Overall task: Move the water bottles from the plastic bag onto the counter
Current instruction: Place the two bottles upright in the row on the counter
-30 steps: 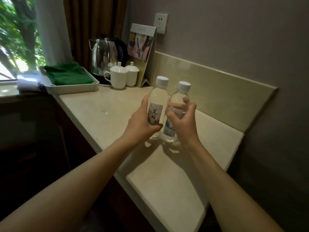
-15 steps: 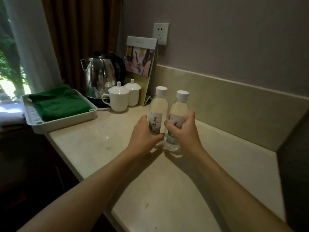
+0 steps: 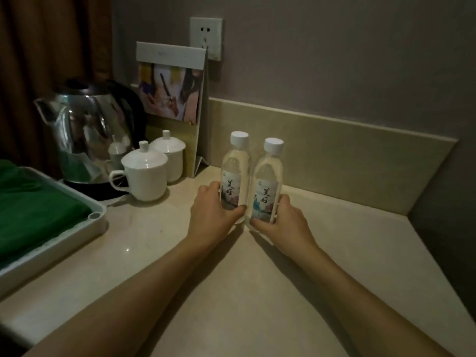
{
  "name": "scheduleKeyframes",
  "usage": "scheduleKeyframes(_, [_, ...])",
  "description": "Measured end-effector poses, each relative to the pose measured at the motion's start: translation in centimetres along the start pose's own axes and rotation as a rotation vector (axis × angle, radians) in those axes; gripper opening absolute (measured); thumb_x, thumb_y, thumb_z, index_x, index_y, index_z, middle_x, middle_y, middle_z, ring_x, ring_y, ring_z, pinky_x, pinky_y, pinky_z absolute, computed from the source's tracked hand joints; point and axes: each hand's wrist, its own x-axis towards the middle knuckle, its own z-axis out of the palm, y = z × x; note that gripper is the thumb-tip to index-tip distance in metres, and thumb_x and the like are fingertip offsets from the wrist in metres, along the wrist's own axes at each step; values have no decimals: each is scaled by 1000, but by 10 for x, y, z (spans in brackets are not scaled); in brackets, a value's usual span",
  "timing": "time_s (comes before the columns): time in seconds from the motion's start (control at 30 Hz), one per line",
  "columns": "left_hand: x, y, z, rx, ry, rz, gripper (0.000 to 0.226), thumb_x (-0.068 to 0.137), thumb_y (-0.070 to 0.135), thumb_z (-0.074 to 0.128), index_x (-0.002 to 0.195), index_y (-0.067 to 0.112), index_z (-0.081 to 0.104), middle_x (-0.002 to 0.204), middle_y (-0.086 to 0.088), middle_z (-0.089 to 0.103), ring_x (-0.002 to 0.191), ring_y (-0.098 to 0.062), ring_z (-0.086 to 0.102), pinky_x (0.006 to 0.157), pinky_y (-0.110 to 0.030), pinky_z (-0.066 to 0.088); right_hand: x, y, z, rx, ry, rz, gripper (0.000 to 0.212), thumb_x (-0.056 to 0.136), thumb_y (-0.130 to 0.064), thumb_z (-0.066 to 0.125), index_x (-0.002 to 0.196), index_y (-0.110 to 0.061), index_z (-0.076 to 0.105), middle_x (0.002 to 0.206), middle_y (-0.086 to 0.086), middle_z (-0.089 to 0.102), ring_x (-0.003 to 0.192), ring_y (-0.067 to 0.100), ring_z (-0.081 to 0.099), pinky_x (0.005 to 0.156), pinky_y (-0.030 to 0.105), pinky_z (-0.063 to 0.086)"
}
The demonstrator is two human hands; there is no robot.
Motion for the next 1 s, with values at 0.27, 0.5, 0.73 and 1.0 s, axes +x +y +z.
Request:
scheduleKeyframes(0.27, [41,-23,3,32,31,33,55,77,40,77,121,19,50,117,-2,52,103,-20,57,86,-38,56,36,-27,45,38,208,135,50,81,-40,73,115,-16,45,119,5,63,106,27,63,76,30,49])
scheduleKeyframes(0.5, [67,-32,4,117,-19,23,58,80,34,76,126,16,47,125,-8,49,114,-27,52,94,-40,50,63,-31,59,36,235,176,45,83,-35,72,113,-13,48,120,8,63,107,29,61,83,36,51])
scheduleKeyframes(0.73, [99,-32,14,154,-35,-19,60,81,34,76,128,13,44,129,-10,48,115,-30,54,92,-42,50,100,-31,68,-65,238,216,47,86,-40,67,116,-11,46,122,11,57,111,32,56,84,38,47])
scheduleKeyframes(1.0, [130,-36,21,153,-46,-52,57,85,32,73,130,10,44,128,-11,46,112,-32,58,89,-42,51,136,-31,80,-171,261,208,43,89,-40,63,110,-7,46,119,16,57,112,36,52,89,45,46])
